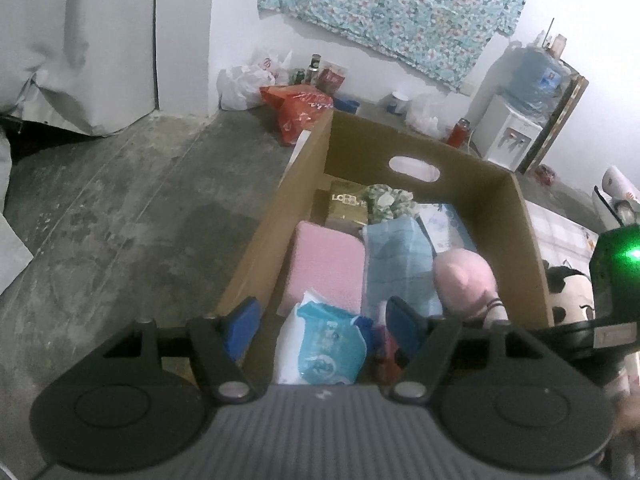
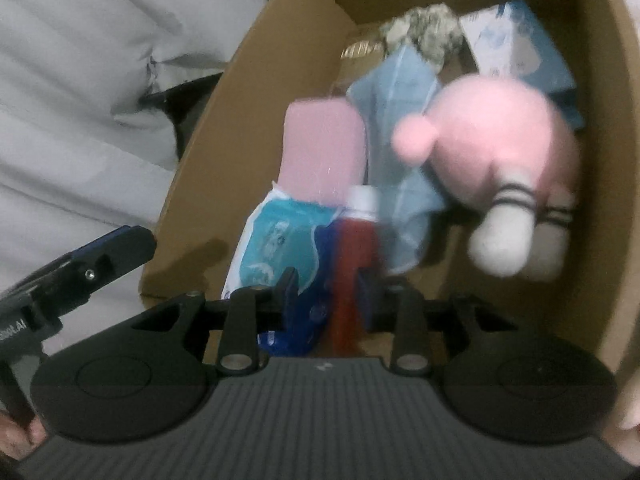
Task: Organize soft objects
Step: 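Open both grippers to drop the packet and tube into the box, then move both open grippers back over the mattress toward the tape roll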
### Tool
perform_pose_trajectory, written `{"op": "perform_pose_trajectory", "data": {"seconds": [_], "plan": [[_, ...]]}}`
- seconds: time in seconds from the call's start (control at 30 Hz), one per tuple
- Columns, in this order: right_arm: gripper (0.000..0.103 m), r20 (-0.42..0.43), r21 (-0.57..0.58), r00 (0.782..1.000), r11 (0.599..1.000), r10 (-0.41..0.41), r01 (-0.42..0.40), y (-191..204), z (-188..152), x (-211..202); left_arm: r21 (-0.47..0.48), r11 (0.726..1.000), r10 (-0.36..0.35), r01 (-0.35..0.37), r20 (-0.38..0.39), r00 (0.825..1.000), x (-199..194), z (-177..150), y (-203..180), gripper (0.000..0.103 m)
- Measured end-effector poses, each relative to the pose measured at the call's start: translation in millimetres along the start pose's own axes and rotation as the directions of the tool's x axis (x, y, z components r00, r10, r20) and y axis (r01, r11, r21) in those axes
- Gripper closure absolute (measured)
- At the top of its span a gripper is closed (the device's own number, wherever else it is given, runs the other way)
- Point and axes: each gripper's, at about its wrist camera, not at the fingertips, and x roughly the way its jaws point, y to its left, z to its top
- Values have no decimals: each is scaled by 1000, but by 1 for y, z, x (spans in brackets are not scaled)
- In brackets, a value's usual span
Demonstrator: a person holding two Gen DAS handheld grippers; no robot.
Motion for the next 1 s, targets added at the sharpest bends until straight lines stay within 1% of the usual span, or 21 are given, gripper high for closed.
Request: {"op": "perform_pose_trajectory", "data": {"seconds": [0.13, 0.23, 0.3, 0.37, 0.47, 0.5, 0.57, 0.7, 0.77, 0.83, 1.0], "plan": [[69, 28, -20, 999, 999, 25, -25, 5, -4, -16, 0, 1000, -1, 1, 0, 1000, -1, 0, -1, 31], [68, 64, -36, 995, 997, 72, -70, 5, -8, -40, 1, 1000, -6, 6, 6, 1000, -6, -1, -6, 30], [66, 95, -58, 991, 994, 96, -91, 5, -12, -60, 12, 1000, -9, 9, 16, 1000, -12, -3, -13, 26], [62, 132, -78, 985, 991, 115, -105, 1, -21, -85, 25, 1000, -11, 10, 27, 1000, -19, -5, -22, 25], [61, 187, -104, 973, 988, 133, -115, -9, -37, -124, 38, 999, -20, 19, 35, 999, -28, -10, -38, 23], [60, 203, -109, 969, 986, 144, -124, -14, -44, -139, 42, 999, -28, 26, 36, 999, -31, -12, -44, 22], [54, 236, -110, 959, 985, 157, -134, -26, -60, -166, 55, 998, -45, 43, 36, 998, -37, -18, -58, 19], [45, 303, -103, 941, 987, 150, -124, -55, -95, -215, 97, 993, -70, 66, 33, 997, -48, -32, -88, 14], [36, 332, -90, 933, 989, 141, -118, -71, -115, -236, 116, 990, -86, 82, 29, 996, -53, -40, -106, 12], [33, 364, -66, 923, 992, 128, -112, -88, -136, -253, 130, 986, -109, 106, 22, 994, -57, -50, -124, 11], [32, 434, 26, 896, 993, 91, -113, -132, -184, -285, 185, 965, -186, 187, -20, 982, -60, -69, -176, 11]]}}
